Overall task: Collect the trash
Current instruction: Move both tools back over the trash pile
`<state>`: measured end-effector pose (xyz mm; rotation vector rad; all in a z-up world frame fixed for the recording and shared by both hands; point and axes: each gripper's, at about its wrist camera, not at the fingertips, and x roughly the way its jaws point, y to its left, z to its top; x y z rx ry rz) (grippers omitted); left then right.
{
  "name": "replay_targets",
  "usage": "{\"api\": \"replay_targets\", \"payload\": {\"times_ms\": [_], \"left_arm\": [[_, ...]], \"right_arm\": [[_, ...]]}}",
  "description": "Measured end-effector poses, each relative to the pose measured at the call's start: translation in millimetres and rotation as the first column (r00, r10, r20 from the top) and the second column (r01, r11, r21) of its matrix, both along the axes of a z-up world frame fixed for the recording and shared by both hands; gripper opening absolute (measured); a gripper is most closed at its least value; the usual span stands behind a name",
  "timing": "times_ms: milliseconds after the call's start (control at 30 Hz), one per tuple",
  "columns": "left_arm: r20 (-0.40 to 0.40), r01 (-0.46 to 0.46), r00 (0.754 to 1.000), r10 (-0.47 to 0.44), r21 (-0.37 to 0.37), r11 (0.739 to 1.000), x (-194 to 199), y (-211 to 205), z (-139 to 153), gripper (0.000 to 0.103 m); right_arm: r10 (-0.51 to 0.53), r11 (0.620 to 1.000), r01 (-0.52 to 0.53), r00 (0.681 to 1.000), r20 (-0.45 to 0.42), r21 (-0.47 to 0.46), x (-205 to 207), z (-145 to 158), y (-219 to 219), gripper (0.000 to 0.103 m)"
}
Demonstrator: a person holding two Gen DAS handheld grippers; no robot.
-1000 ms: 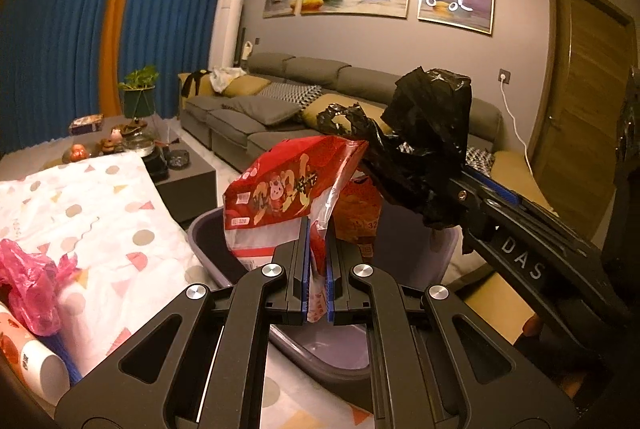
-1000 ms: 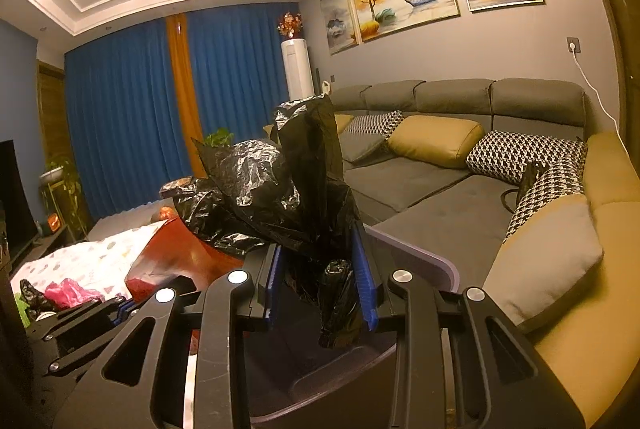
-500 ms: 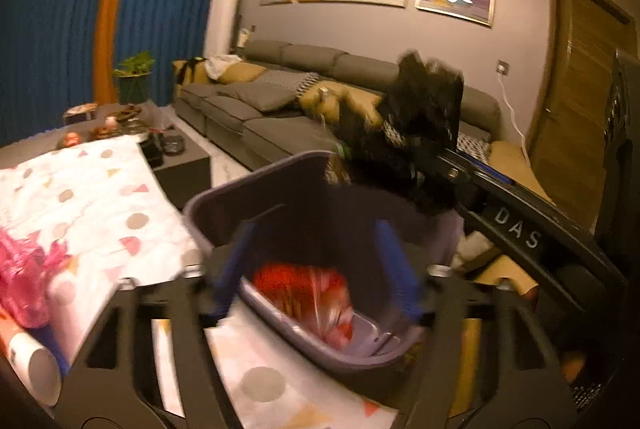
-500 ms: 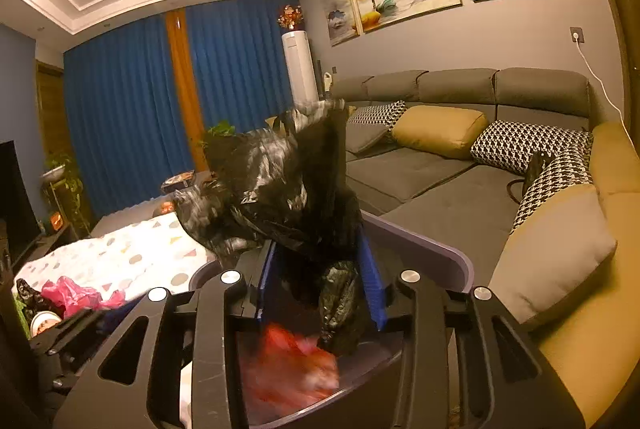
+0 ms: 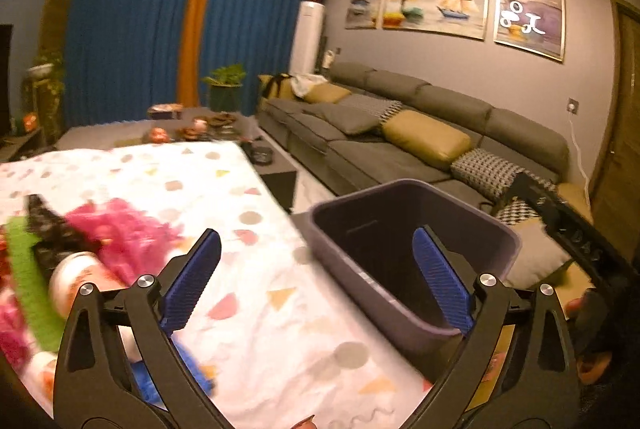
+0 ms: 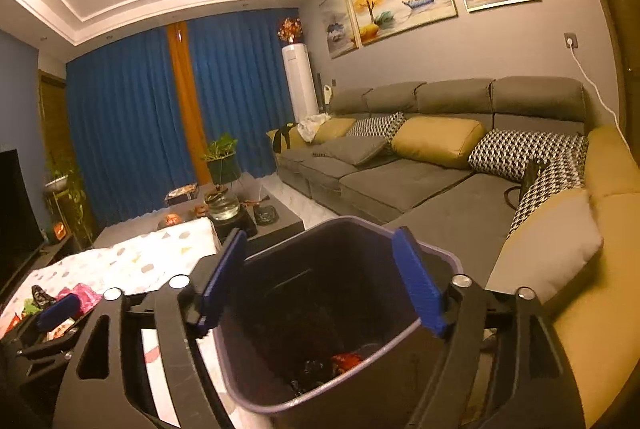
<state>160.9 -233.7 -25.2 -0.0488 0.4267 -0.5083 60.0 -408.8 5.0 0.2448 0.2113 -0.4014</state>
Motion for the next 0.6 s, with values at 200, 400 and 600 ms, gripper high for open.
{"api": "replay_targets", "payload": {"times_ms": [200,400,600], "left_arm": [[0.017,-0.08,0.997,0.08,0.014,0.997,-29,42,2,0.096],[0.044,-0.181,0.983,0.18,0.029,0.983,-58,95,5,0.097],[0.055,-0.299,0.953,0.297,0.033,0.954,-86,162,5,0.097]], "right_arm": [[0.017,0.999,-0.016,1.0,0.013,-0.046,-26,9,29,0.088],[0.057,0.995,-0.056,0.998,0.008,-0.087,-47,11,67,0.09],[0.132,0.988,-0.131,0.991,0.004,-0.078,-59,6,109,0.091]]}}
